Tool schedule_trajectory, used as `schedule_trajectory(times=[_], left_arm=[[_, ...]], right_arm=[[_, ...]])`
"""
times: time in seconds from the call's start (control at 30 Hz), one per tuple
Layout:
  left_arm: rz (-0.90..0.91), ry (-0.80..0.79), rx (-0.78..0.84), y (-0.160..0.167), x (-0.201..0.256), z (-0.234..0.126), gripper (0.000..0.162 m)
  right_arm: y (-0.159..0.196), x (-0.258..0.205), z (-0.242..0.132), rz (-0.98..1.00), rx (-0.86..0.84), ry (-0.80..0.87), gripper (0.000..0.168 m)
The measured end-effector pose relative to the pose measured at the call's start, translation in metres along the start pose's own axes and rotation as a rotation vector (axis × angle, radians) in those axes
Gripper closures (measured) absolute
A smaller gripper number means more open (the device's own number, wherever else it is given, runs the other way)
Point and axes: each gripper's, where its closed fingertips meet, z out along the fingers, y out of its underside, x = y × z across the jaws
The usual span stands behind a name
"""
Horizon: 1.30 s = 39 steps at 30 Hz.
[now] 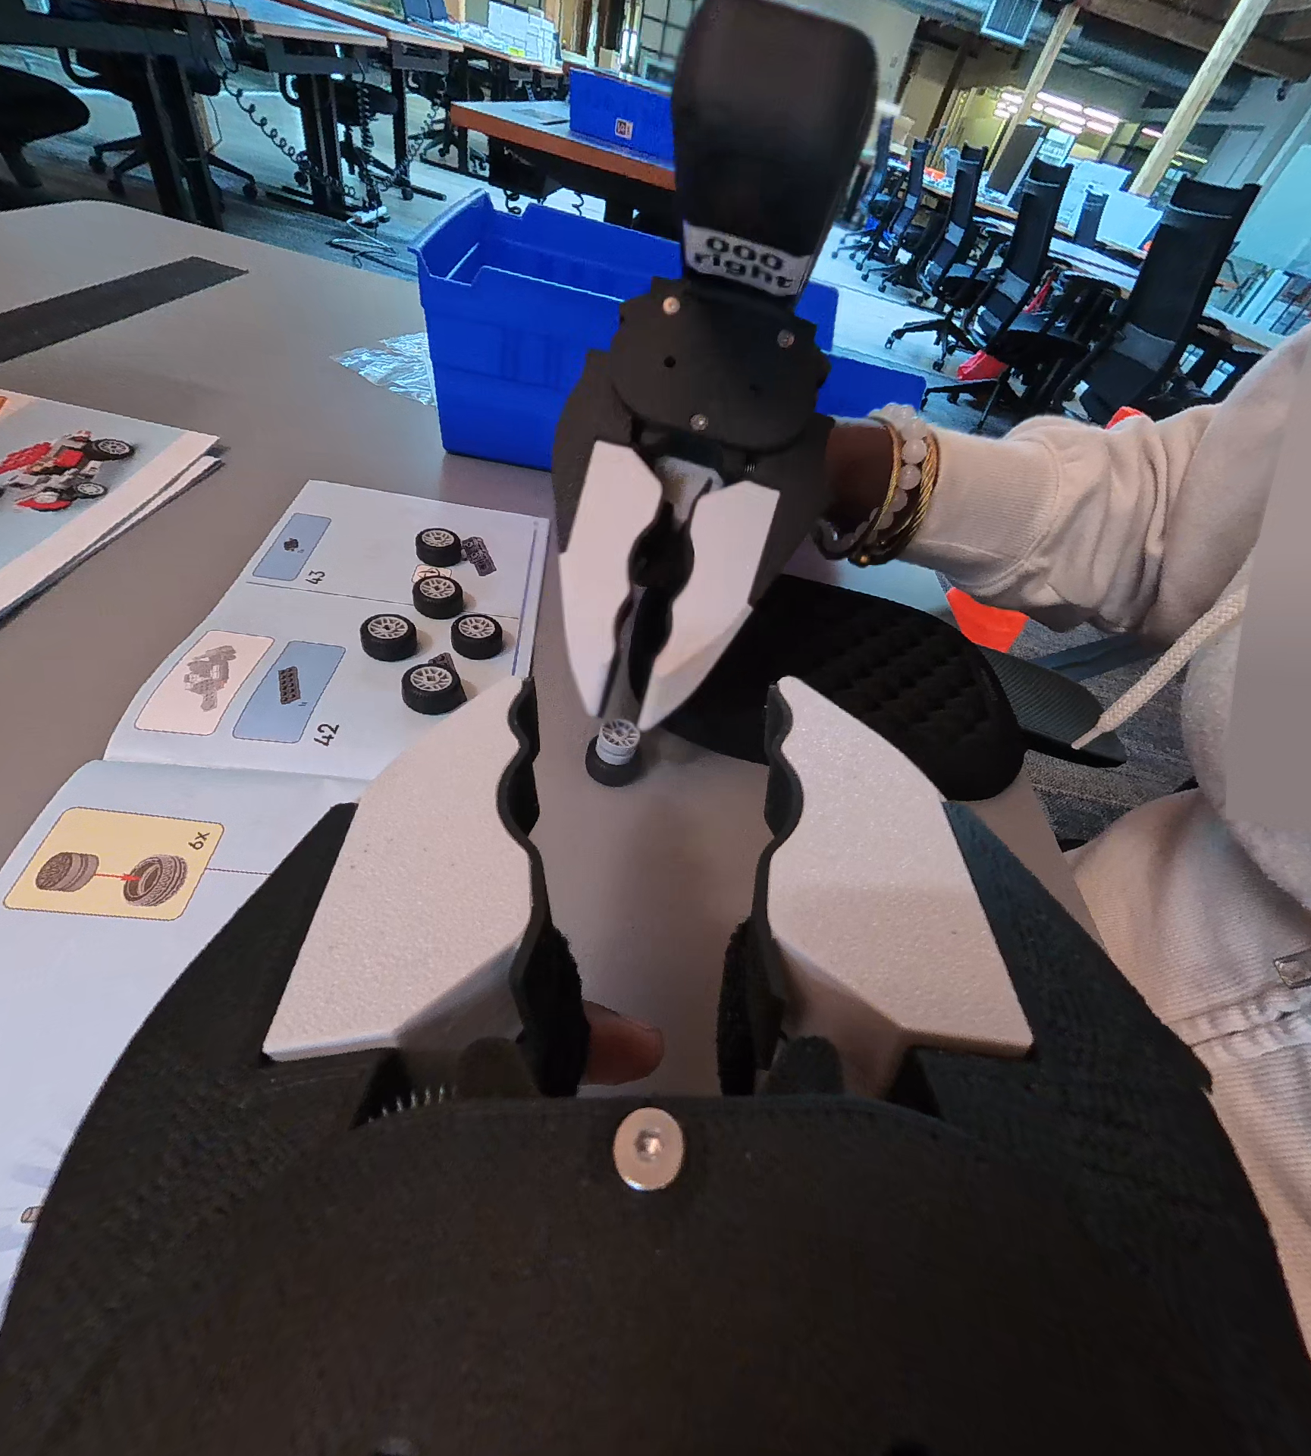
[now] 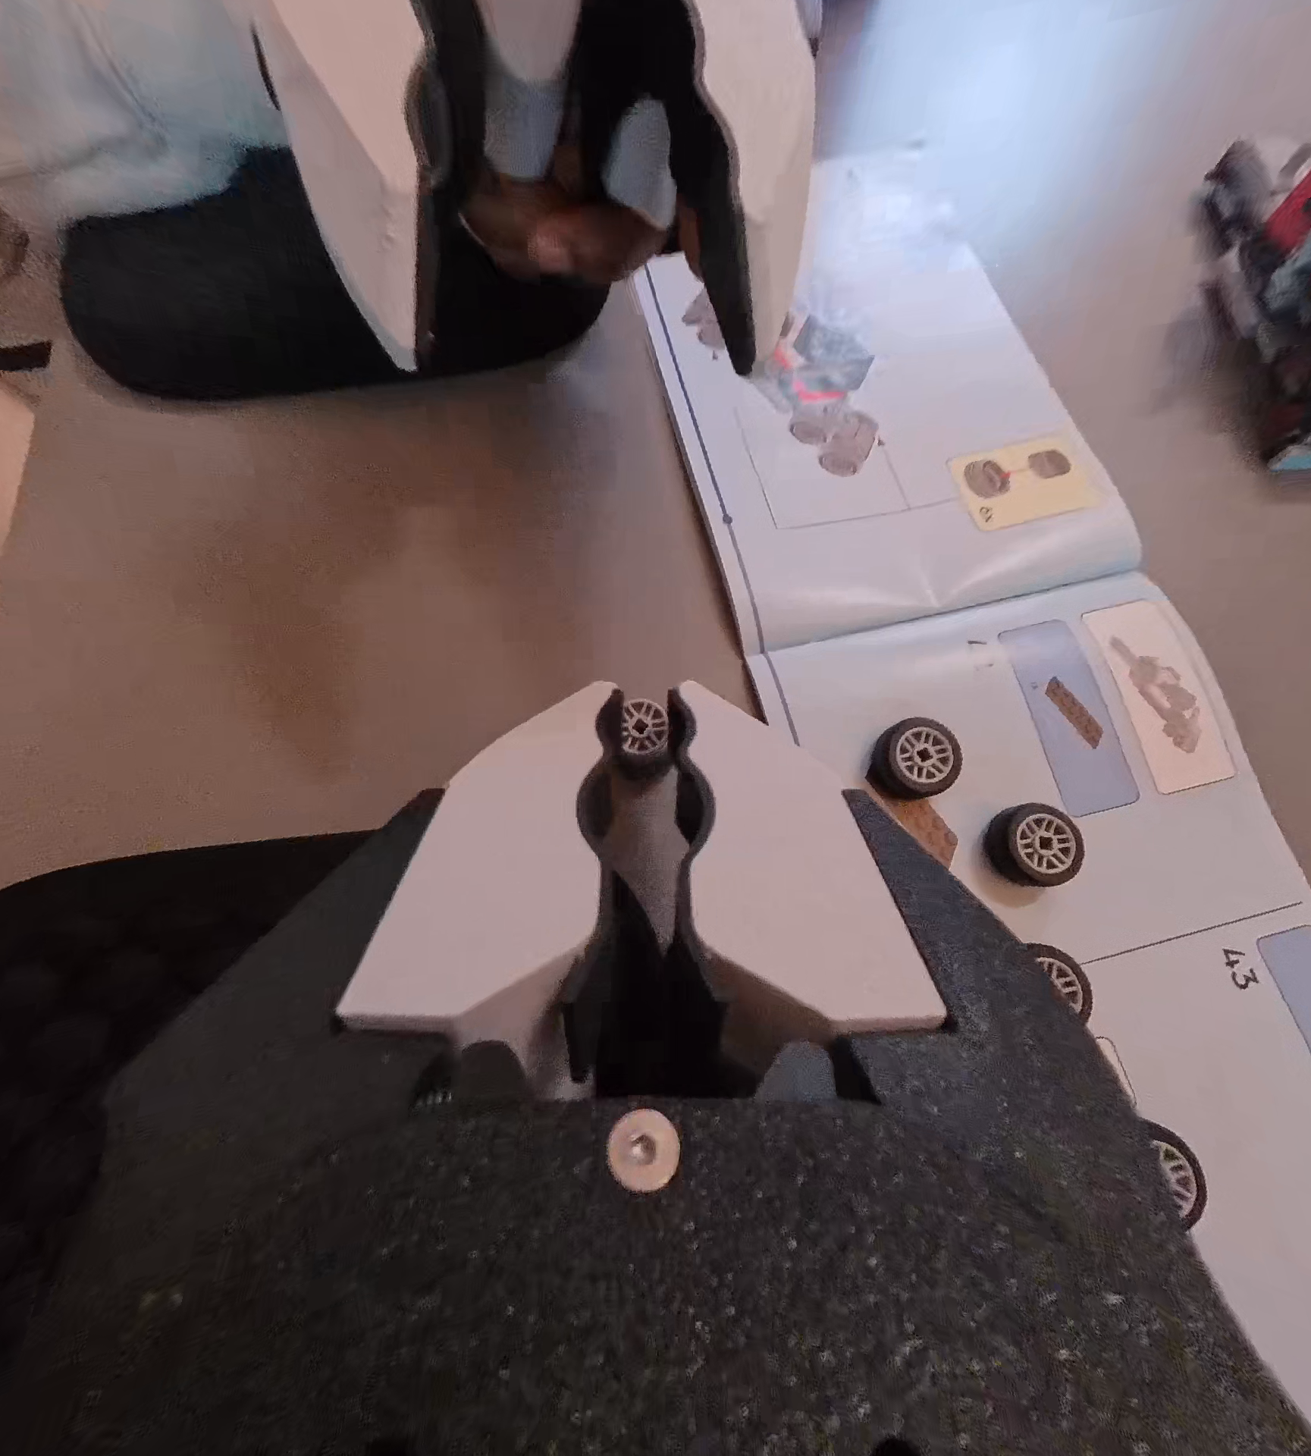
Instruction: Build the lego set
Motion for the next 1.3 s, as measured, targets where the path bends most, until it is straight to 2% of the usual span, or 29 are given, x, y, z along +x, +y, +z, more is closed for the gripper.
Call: schedule_trajectory(times=[0.07, 0.47, 0.63, 0.77, 0.93, 1.07, 1.13, 1.2, 1.23, 1.3], left_arm=[[-0.004, 0.001, 0.001, 0.0, 0.0, 0.0, 0.107], [-0.02, 0.005, -0.002, 0.001, -0.001, 0.0, 0.107], [-0.026, 0.011, -0.015, 0.002, -0.001, 0.001, 0.106], [-0.032, 0.019, -0.031, 0.004, -0.001, 0.003, 0.106], [-0.033, 0.019, -0.016, 0.002, -0.001, 0.001, 0.107], [-0.023, 0.015, 0.004, 0.0, -0.001, -0.001, 0.107], [-0.018, 0.014, 0.013, -0.001, 0.0, -0.002, 0.107], [-0.019, 0.014, 0.016, -0.002, 0.0, -0.002, 0.107], [-0.021, 0.013, 0.016, -0.002, -0.001, -0.002, 0.107], [-0.023, 0.01, 0.015, -0.001, -0.001, -0.002, 0.106]], right_arm=[[-0.004, 0.0, -0.004, -0.021, 0.06, 0.017, 0.168], [0.009, 0.0, 0.003, -0.072, -0.019, 0.048, 0.168], [0.015, 0.002, 0.004, 0.002, -0.183, 0.047, 0.167], [0.015, 0.002, 0.005, -0.038, -0.32, 0.059, 0.167], [0.015, 0.003, 0.005, -0.056, -0.334, 0.08, 0.168], [0.008, 0.003, 0.0, 0.018, -0.243, 0.054, 0.151], [0.007, 0.0, -0.001, 0.036, -0.208, 0.022, 0.136], [0.017, -0.001, 0.003, 0.056, -0.237, -0.001, 0.123], [0.022, 0.001, 0.006, 0.052, -0.251, 0.004, 0.121], [0.023, 0.001, 0.012, 0.026, -0.241, -0.005, 0.132]])
